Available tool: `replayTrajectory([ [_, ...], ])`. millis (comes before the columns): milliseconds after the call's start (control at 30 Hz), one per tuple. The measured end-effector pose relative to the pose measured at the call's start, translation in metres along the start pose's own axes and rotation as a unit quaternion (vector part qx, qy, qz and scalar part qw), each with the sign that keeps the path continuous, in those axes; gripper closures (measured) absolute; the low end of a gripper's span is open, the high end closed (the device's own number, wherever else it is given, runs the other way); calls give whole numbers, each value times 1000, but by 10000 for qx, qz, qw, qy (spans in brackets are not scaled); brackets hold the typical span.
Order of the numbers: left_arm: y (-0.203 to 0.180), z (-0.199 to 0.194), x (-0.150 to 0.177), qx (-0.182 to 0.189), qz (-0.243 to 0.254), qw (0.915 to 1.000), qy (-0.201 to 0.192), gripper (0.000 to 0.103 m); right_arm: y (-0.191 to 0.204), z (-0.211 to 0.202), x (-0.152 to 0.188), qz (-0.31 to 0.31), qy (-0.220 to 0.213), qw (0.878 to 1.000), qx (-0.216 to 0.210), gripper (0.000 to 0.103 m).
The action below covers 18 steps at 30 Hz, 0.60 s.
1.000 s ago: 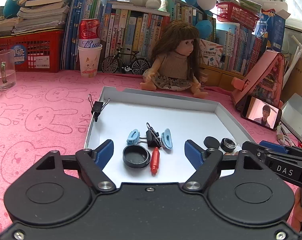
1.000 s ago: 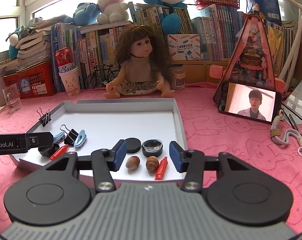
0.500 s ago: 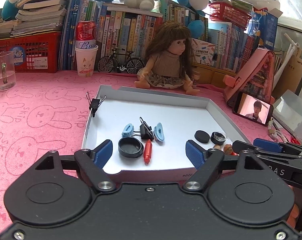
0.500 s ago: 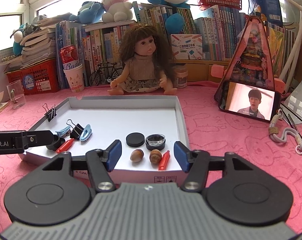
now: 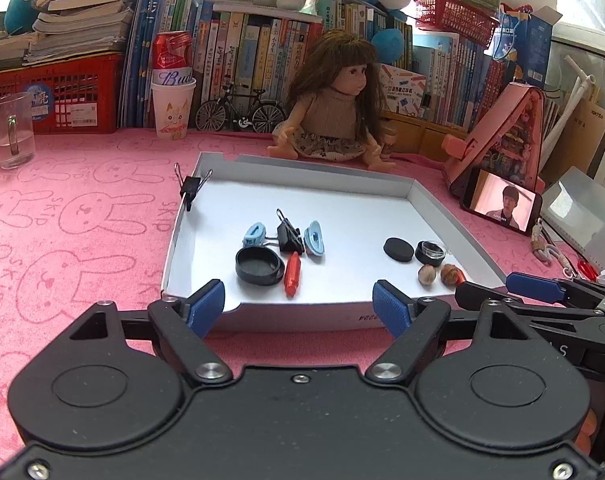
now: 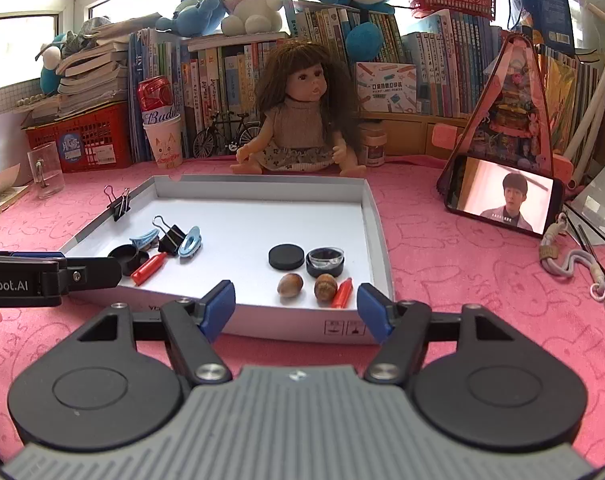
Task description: Organize rigid objects
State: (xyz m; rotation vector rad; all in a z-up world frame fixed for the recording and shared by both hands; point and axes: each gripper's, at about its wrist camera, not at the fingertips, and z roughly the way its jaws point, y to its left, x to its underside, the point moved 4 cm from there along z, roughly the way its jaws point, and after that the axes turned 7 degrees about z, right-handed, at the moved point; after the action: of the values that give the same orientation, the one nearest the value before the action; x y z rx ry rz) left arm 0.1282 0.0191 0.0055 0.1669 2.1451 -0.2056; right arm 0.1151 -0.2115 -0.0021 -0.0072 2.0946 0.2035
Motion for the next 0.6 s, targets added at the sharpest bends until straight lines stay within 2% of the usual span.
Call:
replayTrajectory([
  [167,-1,-5,9,-140,44,9999,49,23,-1,-1,7,41,116,9999,54,18],
  [600,-1,2,36,-376,62,9981,484,21,-6,8,24,106,504,9983,257,14],
])
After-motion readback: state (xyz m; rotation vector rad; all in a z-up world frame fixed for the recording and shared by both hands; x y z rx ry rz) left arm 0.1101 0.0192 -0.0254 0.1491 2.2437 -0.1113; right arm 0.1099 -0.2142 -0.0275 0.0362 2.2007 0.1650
